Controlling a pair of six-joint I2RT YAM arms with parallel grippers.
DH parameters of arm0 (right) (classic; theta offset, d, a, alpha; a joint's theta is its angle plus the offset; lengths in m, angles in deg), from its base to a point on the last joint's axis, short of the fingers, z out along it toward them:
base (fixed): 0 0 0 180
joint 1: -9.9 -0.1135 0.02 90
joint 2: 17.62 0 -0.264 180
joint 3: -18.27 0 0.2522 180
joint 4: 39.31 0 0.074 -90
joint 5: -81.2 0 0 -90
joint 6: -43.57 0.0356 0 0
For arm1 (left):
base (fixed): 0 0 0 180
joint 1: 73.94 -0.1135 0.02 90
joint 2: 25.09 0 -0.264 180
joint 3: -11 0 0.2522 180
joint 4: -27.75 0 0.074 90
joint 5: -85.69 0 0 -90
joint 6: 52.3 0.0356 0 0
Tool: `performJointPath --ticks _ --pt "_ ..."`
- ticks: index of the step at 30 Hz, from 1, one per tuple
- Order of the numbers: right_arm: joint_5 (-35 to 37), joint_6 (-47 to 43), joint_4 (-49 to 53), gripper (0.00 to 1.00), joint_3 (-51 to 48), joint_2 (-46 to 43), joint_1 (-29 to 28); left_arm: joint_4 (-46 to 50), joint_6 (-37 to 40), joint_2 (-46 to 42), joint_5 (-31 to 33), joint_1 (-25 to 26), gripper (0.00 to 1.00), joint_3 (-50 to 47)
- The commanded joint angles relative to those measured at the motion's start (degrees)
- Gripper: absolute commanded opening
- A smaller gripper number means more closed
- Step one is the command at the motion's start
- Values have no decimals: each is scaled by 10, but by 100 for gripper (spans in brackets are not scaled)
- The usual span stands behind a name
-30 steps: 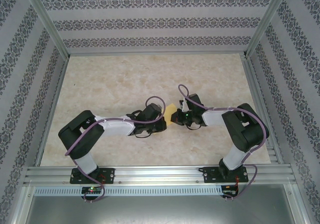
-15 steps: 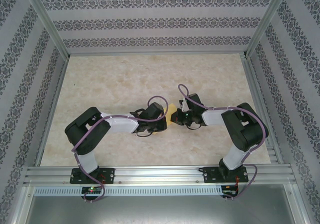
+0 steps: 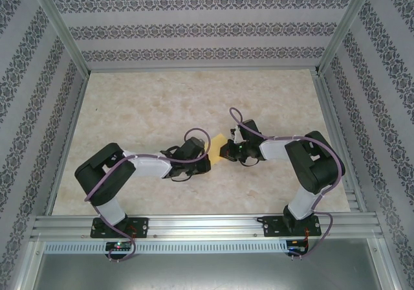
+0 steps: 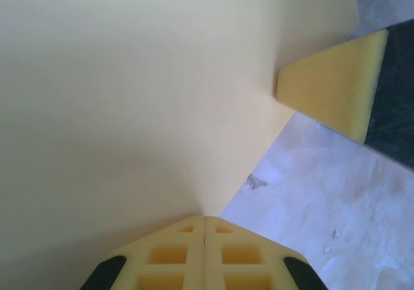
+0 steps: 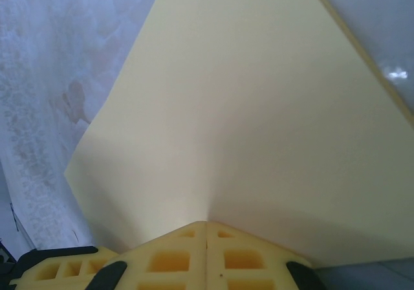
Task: Fold a paper plane with a square sheet of paper (pick it up from the middle)
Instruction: First fold in half a square sheet of paper at the center of the table.
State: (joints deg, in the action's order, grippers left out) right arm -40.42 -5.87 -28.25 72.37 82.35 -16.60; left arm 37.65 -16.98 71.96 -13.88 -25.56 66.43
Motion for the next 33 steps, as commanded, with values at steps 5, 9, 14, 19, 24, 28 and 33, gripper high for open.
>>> performJointPath --ticks 5,9,14,19,24,28,33 --pt "96 -14 60 0 -13 66 -7 63 -19 -38 -6 -6 5 -62" --pt "97 -15 64 0 -10 68 -7 86 -17 -69 -7 -6 5 -81" --pt "99 -19 69 0 -8 66 -7 120 -10 -104 7 -7 5 -97" --pt "95 -32 87 0 4 53 -8 130 -7 -140 4 -13 6 -92" --pt "105 -57 129 0 49 -9 -27 148 13 -182 4 -21 8 -52" --pt "104 -47 124 0 64 -51 -50 141 27 -178 -2 -32 8 -34" --pt "91 13 56 0 43 -54 -92 76 22 -115 -39 -46 5 -18"
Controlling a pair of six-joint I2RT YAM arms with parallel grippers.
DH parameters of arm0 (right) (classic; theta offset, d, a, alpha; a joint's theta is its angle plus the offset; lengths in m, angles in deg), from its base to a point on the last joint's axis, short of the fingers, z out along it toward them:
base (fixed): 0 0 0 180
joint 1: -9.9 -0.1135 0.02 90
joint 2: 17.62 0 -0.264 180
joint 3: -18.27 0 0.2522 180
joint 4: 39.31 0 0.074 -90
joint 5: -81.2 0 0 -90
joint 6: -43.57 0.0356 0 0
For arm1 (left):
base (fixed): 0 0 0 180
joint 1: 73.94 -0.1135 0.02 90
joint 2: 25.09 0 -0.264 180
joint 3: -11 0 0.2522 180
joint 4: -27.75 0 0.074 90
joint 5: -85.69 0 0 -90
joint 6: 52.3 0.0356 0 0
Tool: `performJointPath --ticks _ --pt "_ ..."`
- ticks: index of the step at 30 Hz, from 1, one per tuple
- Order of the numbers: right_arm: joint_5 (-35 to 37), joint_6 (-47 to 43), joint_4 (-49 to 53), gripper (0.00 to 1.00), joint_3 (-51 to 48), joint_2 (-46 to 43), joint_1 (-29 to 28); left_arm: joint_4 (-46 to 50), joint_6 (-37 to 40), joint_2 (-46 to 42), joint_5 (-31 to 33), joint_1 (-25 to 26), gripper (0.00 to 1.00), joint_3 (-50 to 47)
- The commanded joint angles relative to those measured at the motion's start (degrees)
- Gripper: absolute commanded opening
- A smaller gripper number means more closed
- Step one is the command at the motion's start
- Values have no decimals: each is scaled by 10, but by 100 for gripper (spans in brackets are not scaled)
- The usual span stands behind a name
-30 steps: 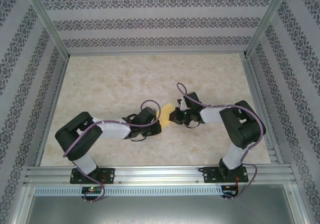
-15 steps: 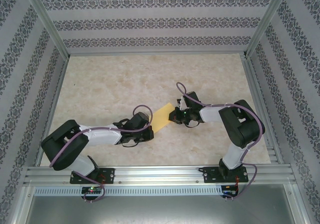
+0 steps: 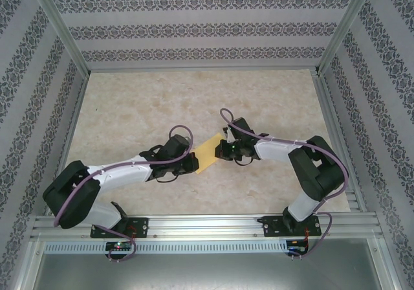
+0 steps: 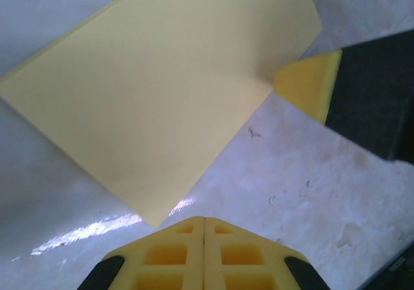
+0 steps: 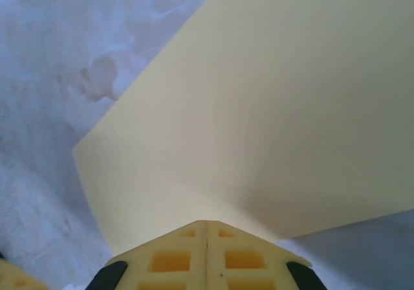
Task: Fold a paper plane with a square sheet of paper (pick it up from the middle)
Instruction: First fold in half a square sheet of paper at the center of the table.
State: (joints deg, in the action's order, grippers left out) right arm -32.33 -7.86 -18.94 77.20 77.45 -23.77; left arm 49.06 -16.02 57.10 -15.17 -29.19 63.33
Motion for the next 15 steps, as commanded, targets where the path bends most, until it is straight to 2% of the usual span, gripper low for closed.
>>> performJointPath --ticks 1,6,15 --pt "7 44 -55 0 -9 0 -27 -48 12 48 -33 -10 5 17" --pt "8 77 -96 0 -5 37 -42 -71 6 97 -45 -12 3 28" --pt "11 74 -81 0 9 94 -41 -55 8 104 -41 -15 2 3"
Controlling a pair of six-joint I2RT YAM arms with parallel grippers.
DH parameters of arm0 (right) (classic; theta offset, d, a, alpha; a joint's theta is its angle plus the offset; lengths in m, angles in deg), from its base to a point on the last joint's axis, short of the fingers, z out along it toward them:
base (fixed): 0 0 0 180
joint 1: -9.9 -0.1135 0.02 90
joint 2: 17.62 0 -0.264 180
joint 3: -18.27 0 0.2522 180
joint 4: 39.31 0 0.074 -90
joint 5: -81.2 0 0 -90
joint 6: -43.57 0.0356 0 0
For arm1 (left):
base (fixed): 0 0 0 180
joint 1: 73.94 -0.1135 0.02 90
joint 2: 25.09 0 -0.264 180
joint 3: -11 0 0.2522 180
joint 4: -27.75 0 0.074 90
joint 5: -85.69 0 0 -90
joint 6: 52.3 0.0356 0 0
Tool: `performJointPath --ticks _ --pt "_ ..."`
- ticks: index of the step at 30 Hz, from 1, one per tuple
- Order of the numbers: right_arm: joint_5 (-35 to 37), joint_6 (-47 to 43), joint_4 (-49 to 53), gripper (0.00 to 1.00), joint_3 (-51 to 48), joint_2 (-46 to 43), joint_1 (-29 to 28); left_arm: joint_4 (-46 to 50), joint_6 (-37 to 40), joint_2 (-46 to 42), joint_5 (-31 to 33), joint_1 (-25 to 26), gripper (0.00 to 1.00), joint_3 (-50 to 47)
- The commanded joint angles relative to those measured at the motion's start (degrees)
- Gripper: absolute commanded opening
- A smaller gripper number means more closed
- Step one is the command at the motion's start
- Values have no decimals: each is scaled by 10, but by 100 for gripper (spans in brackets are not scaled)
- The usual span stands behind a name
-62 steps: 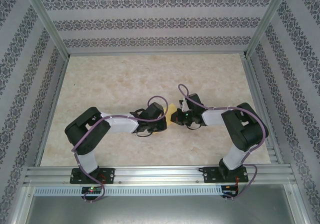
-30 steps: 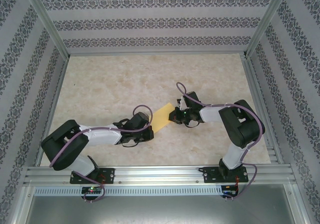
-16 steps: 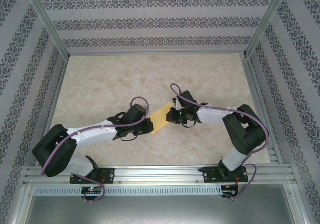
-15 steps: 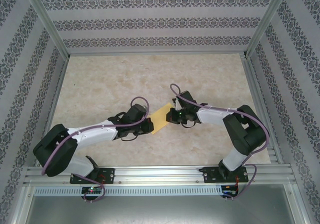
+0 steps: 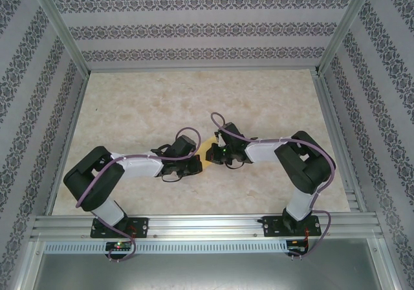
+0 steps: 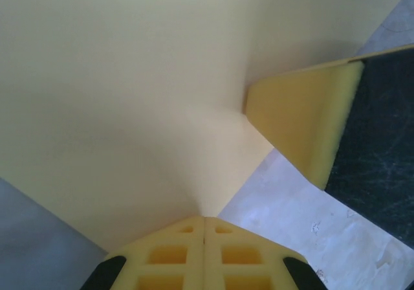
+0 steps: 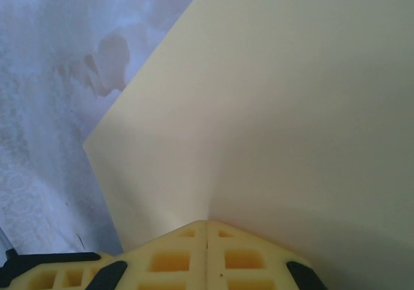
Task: Fold a paper plane with a square sheet of paper (pick it up from the middle)
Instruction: First fold in half a square sheet of paper at the center of the table.
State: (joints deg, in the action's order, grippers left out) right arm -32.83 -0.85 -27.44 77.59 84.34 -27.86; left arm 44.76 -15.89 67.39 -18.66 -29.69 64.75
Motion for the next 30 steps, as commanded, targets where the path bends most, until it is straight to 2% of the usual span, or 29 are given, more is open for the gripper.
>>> performJointPath --ticks 1,8,17,22,30 --pt "17 3 10 0 3 29 -1 -9 6 1 -9 -9 2 -15" --pt "24 -8 32 0 -8 35 5 43 20 -22 -6 -12 3 -46" --pt "21 -24 50 0 -12 35 5 -2 17 -96 -6 -21 3 -27" --pt "19 -19 44 0 -15 40 5 -4 35 -40 6 -22 3 21" --pt "16 -19 44 0 -23 40 5 -16 47 44 5 -26 2 31"
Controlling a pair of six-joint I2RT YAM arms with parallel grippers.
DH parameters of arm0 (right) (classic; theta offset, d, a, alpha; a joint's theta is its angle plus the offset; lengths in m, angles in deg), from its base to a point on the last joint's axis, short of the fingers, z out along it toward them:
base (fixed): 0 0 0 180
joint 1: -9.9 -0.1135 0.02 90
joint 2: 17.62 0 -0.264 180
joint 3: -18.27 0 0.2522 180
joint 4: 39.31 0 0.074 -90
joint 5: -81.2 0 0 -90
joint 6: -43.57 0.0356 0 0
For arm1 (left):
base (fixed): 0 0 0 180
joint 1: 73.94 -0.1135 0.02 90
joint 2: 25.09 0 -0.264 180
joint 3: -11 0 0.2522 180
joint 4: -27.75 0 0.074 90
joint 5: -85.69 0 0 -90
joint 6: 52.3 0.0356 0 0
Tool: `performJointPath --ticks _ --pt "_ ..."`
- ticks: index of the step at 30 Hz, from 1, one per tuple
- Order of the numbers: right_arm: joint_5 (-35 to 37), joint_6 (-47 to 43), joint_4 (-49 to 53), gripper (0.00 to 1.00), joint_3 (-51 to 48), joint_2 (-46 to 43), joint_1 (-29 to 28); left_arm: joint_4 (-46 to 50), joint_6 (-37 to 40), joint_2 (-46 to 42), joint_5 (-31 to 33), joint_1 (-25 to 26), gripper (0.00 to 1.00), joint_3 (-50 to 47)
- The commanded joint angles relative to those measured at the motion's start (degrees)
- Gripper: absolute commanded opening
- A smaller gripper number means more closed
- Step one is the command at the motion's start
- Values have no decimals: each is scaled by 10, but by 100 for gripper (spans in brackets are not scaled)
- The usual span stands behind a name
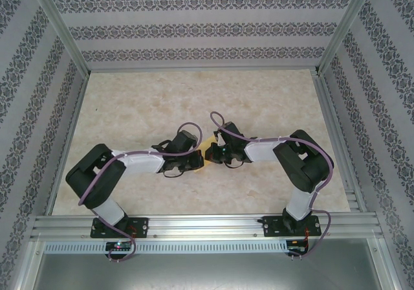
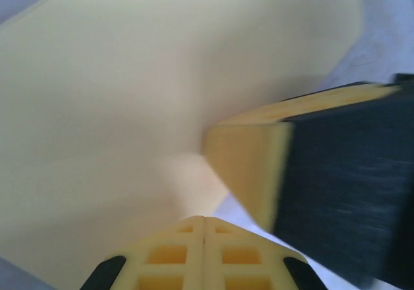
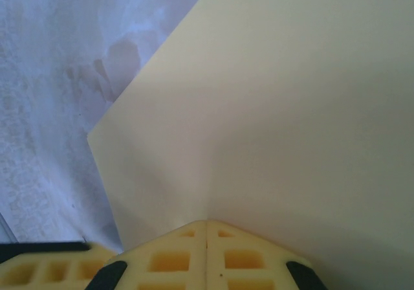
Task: Fold a paper plane with a square sheet of paper (pick it up from the middle)
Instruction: First fold in half a square sheet of paper at the center of the table.
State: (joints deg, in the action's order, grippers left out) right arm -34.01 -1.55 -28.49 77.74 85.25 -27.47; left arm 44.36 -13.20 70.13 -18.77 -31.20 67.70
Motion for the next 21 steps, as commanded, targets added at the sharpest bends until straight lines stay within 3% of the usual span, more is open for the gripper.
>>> performJointPath --ticks 1,21 --pt "28 -13 56 0 -25 31 2 -16 20 22 1 -11 2 -3" --pt "42 -33 91 0 -25 45 8 -2 8 -47 -21 -12 3 -139"
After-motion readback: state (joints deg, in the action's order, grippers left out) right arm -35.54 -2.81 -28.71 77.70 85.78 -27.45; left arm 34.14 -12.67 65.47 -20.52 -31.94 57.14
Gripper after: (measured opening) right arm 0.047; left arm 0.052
